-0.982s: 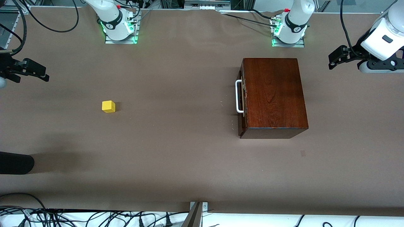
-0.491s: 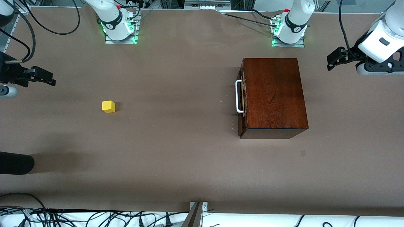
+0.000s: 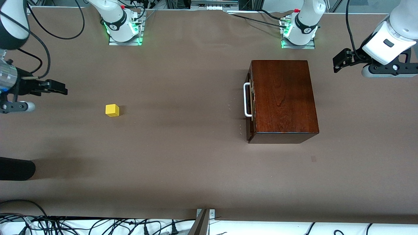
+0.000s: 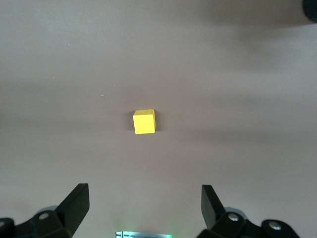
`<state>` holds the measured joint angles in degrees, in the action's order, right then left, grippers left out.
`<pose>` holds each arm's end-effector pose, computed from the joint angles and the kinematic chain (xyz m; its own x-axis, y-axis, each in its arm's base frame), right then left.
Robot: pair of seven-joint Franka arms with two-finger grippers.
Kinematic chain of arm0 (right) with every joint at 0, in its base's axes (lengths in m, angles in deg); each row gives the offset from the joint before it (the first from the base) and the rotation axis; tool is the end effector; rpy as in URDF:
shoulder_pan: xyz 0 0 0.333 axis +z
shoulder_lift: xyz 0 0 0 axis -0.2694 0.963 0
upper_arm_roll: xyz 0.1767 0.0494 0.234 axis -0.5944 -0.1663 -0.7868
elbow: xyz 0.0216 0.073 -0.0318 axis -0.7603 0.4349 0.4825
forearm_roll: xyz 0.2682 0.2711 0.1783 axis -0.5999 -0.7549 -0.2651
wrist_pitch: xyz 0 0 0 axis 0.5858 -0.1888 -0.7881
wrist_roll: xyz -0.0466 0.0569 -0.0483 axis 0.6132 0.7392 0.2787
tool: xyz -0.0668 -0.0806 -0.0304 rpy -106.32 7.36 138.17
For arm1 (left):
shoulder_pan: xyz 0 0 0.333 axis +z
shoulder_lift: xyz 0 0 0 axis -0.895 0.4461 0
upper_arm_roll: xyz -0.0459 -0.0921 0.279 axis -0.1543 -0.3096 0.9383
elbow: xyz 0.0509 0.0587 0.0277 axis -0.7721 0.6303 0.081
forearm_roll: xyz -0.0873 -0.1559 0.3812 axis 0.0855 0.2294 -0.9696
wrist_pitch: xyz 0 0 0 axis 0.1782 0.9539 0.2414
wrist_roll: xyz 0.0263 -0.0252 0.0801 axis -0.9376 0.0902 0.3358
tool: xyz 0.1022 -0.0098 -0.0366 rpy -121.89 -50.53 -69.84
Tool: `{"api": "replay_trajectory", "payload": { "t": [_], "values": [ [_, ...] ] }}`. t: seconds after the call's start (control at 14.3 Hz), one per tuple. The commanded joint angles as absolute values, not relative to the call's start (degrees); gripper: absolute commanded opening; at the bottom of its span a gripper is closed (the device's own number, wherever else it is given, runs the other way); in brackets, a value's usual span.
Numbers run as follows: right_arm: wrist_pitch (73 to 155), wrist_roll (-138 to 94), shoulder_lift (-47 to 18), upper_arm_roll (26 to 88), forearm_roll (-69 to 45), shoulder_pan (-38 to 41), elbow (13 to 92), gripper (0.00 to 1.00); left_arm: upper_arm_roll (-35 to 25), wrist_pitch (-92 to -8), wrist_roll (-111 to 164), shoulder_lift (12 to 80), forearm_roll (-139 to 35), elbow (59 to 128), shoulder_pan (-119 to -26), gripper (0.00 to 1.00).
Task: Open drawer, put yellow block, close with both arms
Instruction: 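Reach the right gripper to the yellow cube while the left gripper approaches the box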
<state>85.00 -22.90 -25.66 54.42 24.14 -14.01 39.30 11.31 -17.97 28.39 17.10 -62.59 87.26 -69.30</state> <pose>0.6289 -0.0112 0.5049 0.9783 0.0508 -0.2011 0.0487 -0.9987 -0.0152 0.5523 -0.0754 0.5974 0.9964 0.0072 -0.0842 0.0038 -0.9992 -0.0406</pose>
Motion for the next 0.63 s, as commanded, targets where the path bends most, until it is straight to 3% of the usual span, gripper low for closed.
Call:
{"api": "replay_trajectory", "payload": {
  "t": [0.0,0.56],
  "values": [
    [84.2,-23.9,-23.9,54.2,23.8,-14.0,39.1,1.0,10.1,-17.2,28.8,16.5,-63.8,86.3,-68.3,1.0],
    [85.3,-25.6,-17.3,54.1,22.3,-13.0,40.2,1.0,10.0,-17.1,32.0,16.1,-63.7,86.3,-68.7,1.0]
  ]
}}
